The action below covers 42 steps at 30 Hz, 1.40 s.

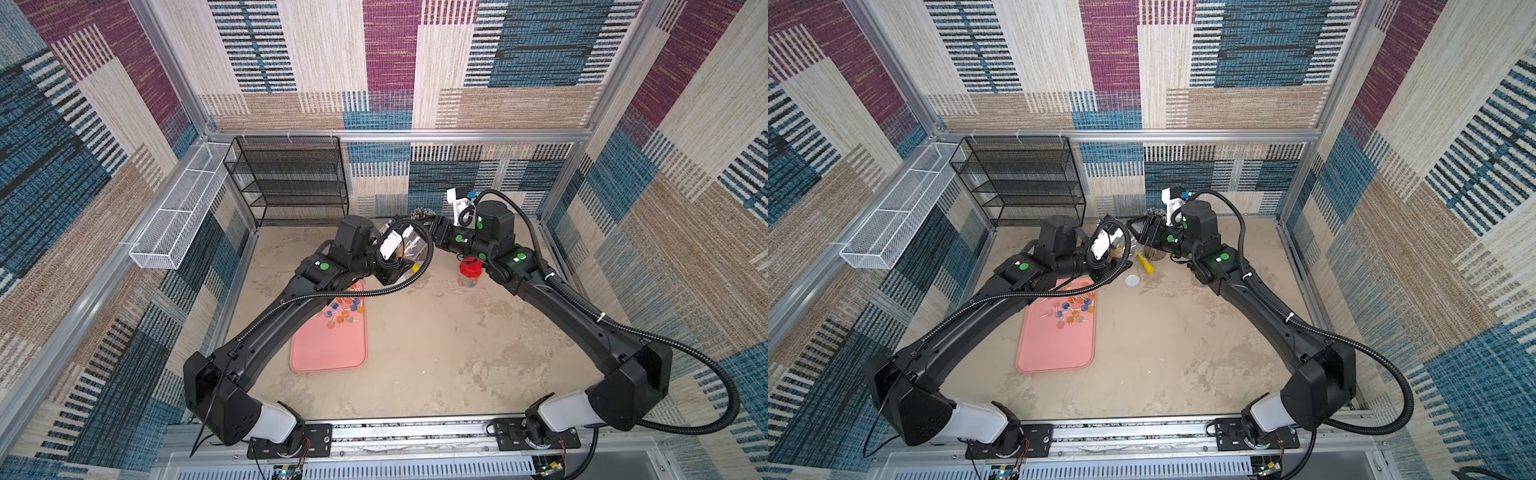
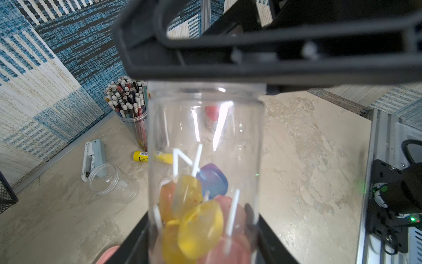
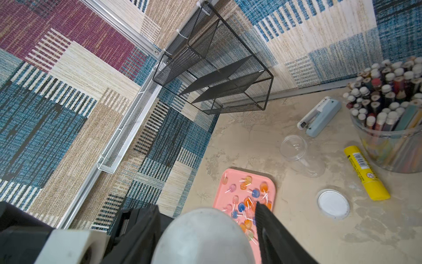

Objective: Pour the candies out of the jar
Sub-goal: Unscrew the lid from the jar.

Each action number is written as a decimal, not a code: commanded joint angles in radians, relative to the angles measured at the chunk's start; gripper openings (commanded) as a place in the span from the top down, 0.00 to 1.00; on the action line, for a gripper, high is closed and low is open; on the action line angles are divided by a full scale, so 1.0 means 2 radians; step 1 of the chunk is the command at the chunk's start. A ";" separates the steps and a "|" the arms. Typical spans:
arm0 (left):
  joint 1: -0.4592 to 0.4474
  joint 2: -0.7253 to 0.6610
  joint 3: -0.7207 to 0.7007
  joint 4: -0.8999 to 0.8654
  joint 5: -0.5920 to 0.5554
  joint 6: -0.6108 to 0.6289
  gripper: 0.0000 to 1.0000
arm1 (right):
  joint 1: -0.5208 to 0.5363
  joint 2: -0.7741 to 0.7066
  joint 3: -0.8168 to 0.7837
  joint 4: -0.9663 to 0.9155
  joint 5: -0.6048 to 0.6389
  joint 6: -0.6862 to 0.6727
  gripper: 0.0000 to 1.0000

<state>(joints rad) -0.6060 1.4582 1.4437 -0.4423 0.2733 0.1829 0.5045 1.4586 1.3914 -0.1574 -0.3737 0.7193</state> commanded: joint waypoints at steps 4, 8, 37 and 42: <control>-0.002 0.001 0.003 0.005 -0.008 0.013 1.00 | 0.001 -0.002 -0.005 0.023 0.005 0.005 0.47; 0.000 -0.001 0.007 0.007 0.016 0.010 1.00 | 0.001 -0.006 -0.001 0.026 -0.003 -0.018 0.58; 0.051 0.020 0.078 -0.015 0.383 -0.023 1.00 | -0.038 -0.069 -0.018 0.076 -0.247 -0.145 0.64; 0.051 0.019 0.076 -0.020 0.368 -0.022 1.00 | -0.038 -0.060 -0.003 0.070 -0.233 -0.135 0.41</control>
<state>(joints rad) -0.4995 1.5009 1.5894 -0.5220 0.9707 0.1265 0.4259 1.3281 1.3666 0.0013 -0.8219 0.4377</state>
